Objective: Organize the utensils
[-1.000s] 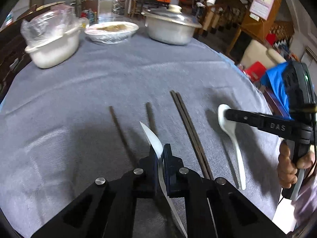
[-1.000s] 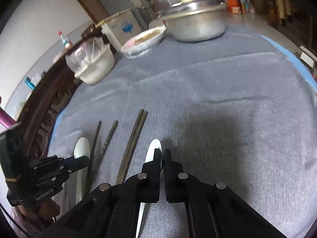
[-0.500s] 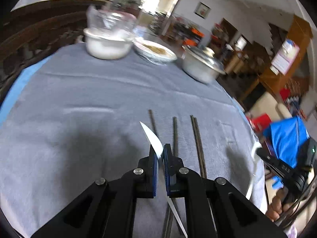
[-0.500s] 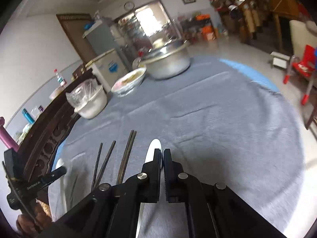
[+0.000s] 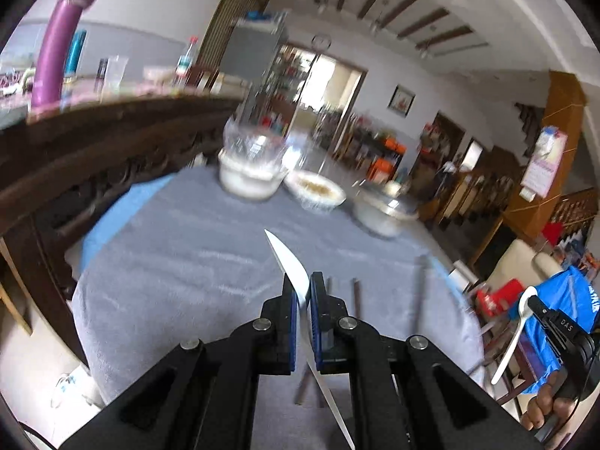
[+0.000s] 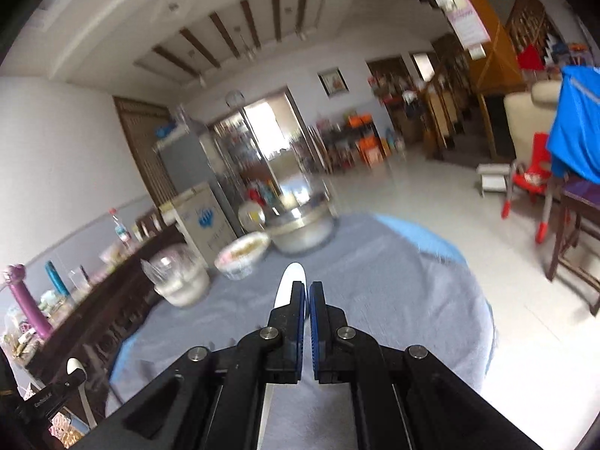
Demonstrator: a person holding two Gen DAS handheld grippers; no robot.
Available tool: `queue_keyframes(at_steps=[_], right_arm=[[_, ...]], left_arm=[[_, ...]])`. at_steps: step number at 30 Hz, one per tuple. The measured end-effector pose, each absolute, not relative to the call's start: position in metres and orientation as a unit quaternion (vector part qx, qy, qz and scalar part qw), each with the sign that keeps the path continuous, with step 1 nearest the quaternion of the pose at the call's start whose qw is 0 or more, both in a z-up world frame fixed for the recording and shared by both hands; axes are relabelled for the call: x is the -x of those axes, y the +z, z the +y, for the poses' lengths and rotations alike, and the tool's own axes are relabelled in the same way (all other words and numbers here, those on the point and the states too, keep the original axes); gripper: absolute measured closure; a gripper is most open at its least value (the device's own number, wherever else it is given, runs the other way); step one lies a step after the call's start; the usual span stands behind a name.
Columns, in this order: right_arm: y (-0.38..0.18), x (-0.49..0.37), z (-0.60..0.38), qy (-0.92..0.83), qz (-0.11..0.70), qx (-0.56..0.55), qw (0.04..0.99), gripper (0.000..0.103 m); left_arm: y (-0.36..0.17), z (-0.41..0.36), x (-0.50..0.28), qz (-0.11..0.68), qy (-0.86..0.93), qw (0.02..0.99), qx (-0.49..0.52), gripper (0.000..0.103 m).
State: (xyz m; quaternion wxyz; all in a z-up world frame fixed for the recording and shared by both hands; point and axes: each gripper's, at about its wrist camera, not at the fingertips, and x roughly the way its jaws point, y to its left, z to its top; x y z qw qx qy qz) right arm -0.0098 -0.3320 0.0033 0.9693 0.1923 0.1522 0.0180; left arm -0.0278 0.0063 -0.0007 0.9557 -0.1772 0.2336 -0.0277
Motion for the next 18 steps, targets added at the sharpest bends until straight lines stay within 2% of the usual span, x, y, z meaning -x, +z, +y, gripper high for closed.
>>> queue_keyframes(at_steps=[8, 18], right_arm=[[0.034, 0.055, -0.276, 0.076, 0.070, -0.143, 0.984, 0.100], [0.000, 0.059, -0.200, 0.093, 0.049, -0.046, 0.993, 0.099]], left_arm=[[0.018, -0.024, 0.057, 0.158, -0.085, 0.970, 0.166, 0.096], [-0.008, -0.054, 0.081, 0.048, -0.086, 0.988, 0.117, 0.096]])
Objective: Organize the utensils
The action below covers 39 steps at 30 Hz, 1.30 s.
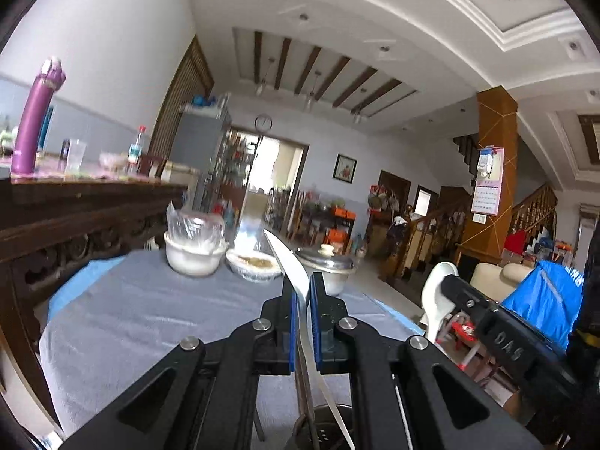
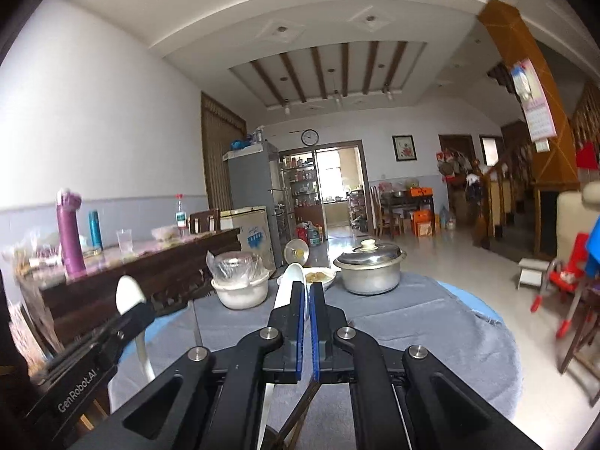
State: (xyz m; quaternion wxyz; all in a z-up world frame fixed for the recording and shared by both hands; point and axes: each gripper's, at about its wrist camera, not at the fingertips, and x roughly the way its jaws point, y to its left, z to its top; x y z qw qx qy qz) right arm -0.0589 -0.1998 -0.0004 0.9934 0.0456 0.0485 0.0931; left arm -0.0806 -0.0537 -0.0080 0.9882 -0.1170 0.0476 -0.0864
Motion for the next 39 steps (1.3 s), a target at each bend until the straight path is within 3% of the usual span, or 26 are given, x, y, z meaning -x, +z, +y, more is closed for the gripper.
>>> queue_keyframes(at_steps=[7, 39], right_arm=[[-0.020, 0.063, -0.188, 0.090, 0.047, -0.002, 0.995, 0.099], [-0.048, 0.084, -0.185, 0.119, 0.095, 0.047, 0.987, 0.099]], left_arm=[[-0.028, -0.058, 0.077, 0.021, -0.086, 0.990, 0.107, 0.096], [-0.060, -0.077, 0.092, 0.082, -0.089, 0.992, 0.016, 0.096]])
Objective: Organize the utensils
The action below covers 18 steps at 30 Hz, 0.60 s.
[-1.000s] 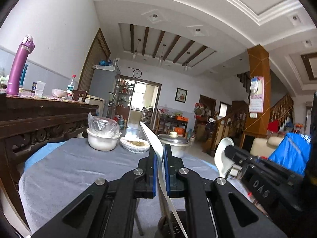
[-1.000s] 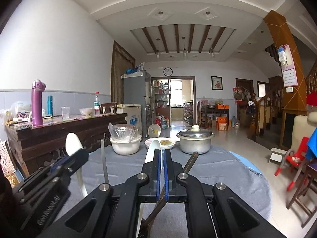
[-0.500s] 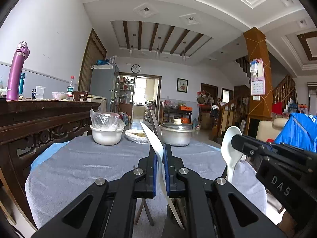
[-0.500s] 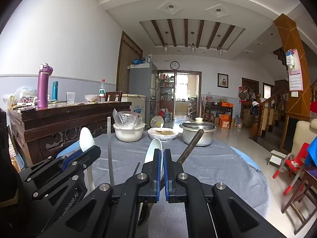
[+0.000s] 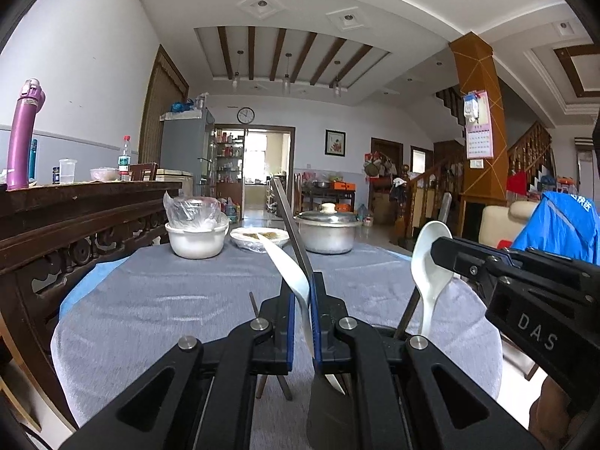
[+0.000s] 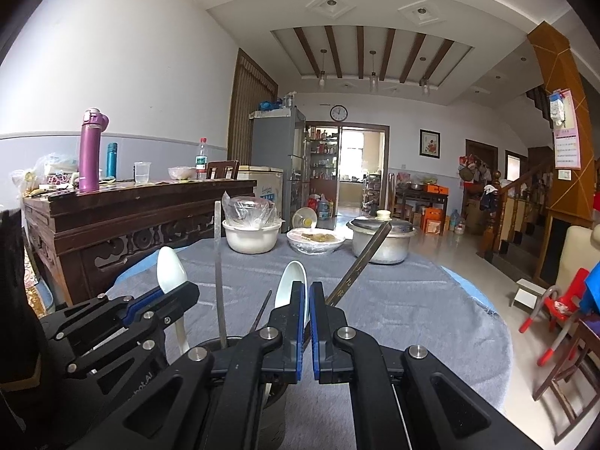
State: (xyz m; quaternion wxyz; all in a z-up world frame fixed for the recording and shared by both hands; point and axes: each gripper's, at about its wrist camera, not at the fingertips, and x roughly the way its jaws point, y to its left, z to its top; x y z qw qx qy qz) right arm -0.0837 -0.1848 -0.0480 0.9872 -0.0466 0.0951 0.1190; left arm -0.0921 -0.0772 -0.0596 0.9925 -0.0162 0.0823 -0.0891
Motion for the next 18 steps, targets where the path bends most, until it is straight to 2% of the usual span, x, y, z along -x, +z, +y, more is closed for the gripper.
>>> queue_keyframes(at_steps=[4, 6, 8, 13, 18], right_arm=[[-0.048, 0.086, -0.183, 0.125, 0.104, 0.049, 0.985, 0.099], [-0.046, 0.086, -0.182, 0.125, 0.109, 0.053, 0.985, 0.099], [-0.045, 0.087, -0.183, 0.124, 0.110, 0.056, 0.985, 0.098], [-0.036, 0.088, -0.197, 0.114, 0.104, 0.033, 0.987, 0.096], [-0.021, 0.088, -0.220, 0.092, 0.090, -0.004, 0.992, 0.095]], left_arm=[[-0.061, -0.079, 0.093, 0.099, -0.101, 0.990, 0.010, 0.092], [-0.062, -0.080, 0.094, 0.107, -0.106, 0.989, 0.005, 0.080], [-0.060, -0.080, 0.097, 0.109, -0.106, 0.988, -0.002, 0.048], [-0.054, -0.076, 0.108, 0.099, -0.105, 0.989, -0.015, 0.038], [-0.051, -0.063, 0.109, 0.112, -0.089, 0.990, -0.005, 0.035]])
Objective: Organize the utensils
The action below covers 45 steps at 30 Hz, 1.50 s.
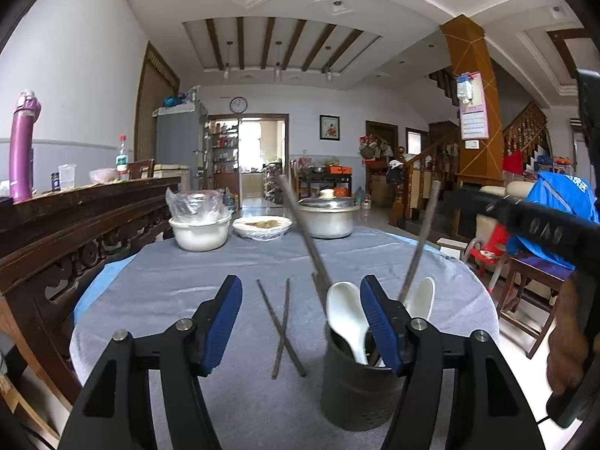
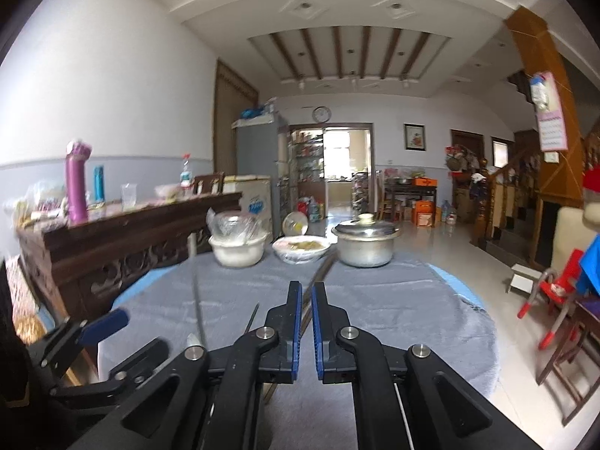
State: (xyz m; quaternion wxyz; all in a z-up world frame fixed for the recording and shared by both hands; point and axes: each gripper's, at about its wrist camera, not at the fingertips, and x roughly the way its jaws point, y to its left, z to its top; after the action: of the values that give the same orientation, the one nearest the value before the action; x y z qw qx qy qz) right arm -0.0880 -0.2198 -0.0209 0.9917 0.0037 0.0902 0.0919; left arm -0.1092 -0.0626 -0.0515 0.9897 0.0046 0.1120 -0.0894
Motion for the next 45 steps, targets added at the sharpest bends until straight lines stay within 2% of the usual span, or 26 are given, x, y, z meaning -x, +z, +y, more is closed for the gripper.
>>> queue_keyframes(at_steps=[8, 23, 33, 37, 40, 45], right_arm=[[-0.021, 0.064, -0.264, 0.051, 0.132, -0.078, 0.987, 0.095], [-0.072, 0.025, -0.304, 0.072, 0.258, -0.186, 0.945, 0.096], [-0.099, -0.044, -0.302, 0.160, 0.364, -0.223, 0.890, 0.095], [-0.102, -0.090, -0.288, 0.204, 0.402, -0.209, 0.868, 0.091], [-0.103, -0.127, -0.271, 0.225, 0.432, -0.188, 0.853, 0.076], [-0.108, -0.184, -0.230, 0.256, 0.490, -0.155, 0.819, 0.074]], left_arm=[[-0.049, -0.038, 0.096, 0.157, -0.067, 0.985, 0.037, 0.024], [-0.081, 0.014, 0.056, 0.296, -0.044, 0.946, 0.123, 0.024], [-0.090, 0.025, 0.016, 0.368, -0.047, 0.921, 0.115, 0.024], [-0.088, 0.028, -0.007, 0.399, -0.049, 0.909, 0.108, 0.024], [-0.087, 0.033, -0.029, 0.421, -0.049, 0.900, 0.106, 0.024], [-0.085, 0.045, -0.064, 0.448, -0.036, 0.887, 0.107, 0.024]])
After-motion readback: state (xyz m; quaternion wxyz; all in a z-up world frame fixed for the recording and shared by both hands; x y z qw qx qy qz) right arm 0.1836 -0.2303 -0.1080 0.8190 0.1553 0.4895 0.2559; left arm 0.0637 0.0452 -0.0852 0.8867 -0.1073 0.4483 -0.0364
